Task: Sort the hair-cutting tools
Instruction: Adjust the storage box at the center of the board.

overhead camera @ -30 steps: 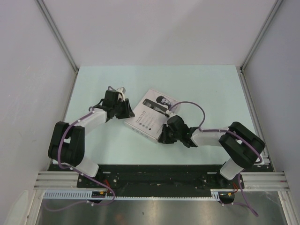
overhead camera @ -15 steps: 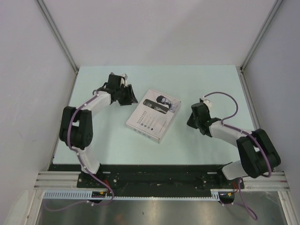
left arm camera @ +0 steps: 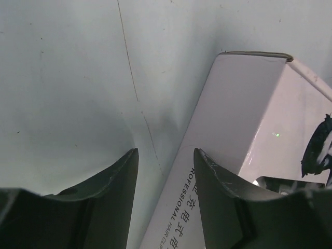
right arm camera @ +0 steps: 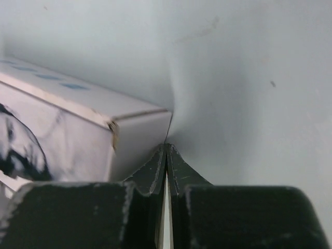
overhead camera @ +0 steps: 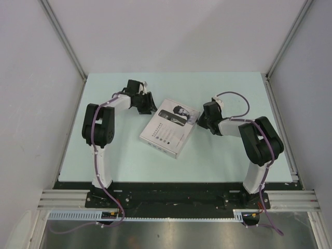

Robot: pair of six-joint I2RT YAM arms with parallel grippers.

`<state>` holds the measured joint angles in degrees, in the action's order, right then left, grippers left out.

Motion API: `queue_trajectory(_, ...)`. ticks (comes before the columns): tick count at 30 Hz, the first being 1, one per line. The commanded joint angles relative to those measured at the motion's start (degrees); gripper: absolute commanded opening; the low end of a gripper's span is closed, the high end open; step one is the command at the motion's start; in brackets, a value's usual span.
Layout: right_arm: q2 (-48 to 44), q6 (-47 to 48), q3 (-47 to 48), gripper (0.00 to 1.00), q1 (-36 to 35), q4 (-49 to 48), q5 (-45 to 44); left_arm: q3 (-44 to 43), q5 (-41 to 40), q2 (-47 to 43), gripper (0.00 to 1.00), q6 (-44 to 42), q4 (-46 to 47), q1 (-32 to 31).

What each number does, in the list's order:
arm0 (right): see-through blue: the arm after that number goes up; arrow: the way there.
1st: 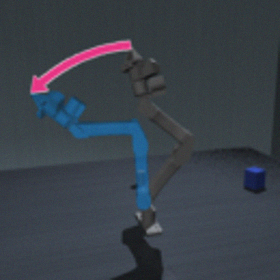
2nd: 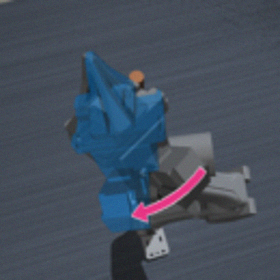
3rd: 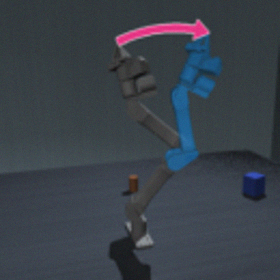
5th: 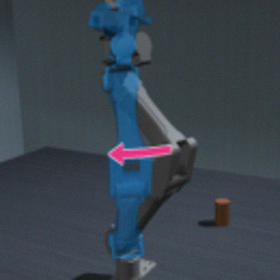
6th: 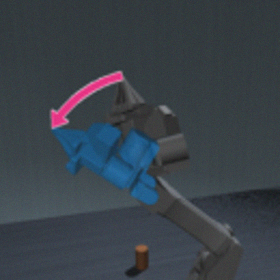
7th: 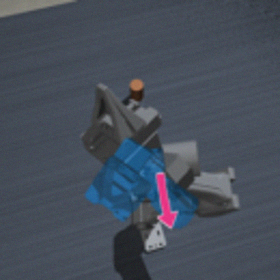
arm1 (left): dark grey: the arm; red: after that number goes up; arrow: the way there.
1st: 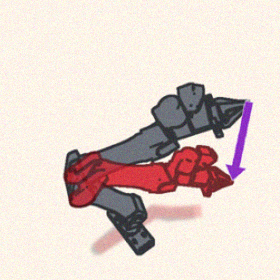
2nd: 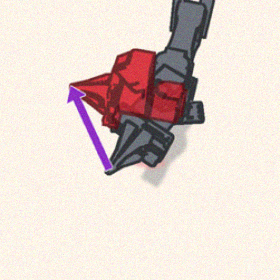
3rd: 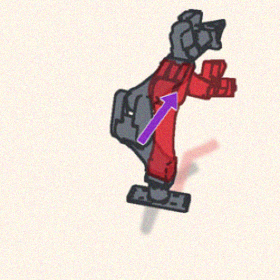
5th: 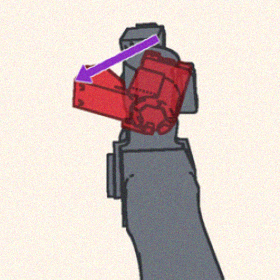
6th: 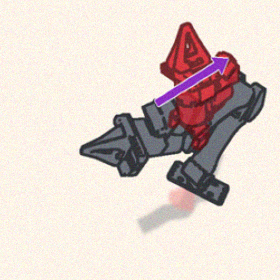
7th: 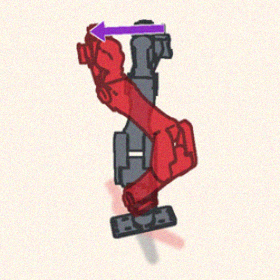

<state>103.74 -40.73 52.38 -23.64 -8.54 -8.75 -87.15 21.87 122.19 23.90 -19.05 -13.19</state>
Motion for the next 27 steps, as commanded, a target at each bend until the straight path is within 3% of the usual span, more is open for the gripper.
queue_trajectory(1,6.2,1.61,3.25,0.04,0.44,-4.99,8.11,-4.07,10.55,1.21,0.49,-2.54,-0.29,-0.43)
queue_trajectory(4,8.4,4.95,4.92,0.04,-1.05,-9.03,15.95,-4.25,16.53,-0.1,0.44,-6.4,-0.11,-2.27)
queue_trajectory(8,11.39,7.85,10.54,0.06,-2.11,-4.22,18.5,-2.32,18.03,-2.48,0.41,-10.1,0.41,-4.82)
queue_trajectory(13,13.23,9.27,16.08,0.06,-0.8,1.65,18.16,2.93,14.61,-5.55,0.4,-10.28,0.68,-5.44)
queue_trajectory(18,14.82,9.97,20.83,0.19,0.7,8.35,14.83,10.77,6.63,-12.66,0.41,-8.79,2.26,-5.53)
queue_trajectory(22,11.23,8.83,21.18,0.38,1.84,16.94,5.0,15.86,-8.2,-18.99,0.57,-7.82,2.17,-4.74)
queue_trajectory(23,10.17,8.74,21.18,0.46,2.19,18.45,0.89,16.48,-10.16,-20.4,0.59,-7.38,2.17,-4.3)
queue_trajectory(24,7.29,8.48,21.18,0.51,2.45,20.03,-1.16,17.1,-12.44,-22.07,0.71,-7.12,2.17,-3.6)
queue_trajectory(26,4.12,8.82,21.18,0.65,2.98,24.78,-5.29,19.03,-16.49,-27.25,0.84,-7.64,2.26,-2.9)
queue_trajectory(27,0.97,9.35,21.18,0.69,3.51,26.1,-5.92,19.65,-17.29,-29.01,0.99,-7.9,2.17,-2.72)
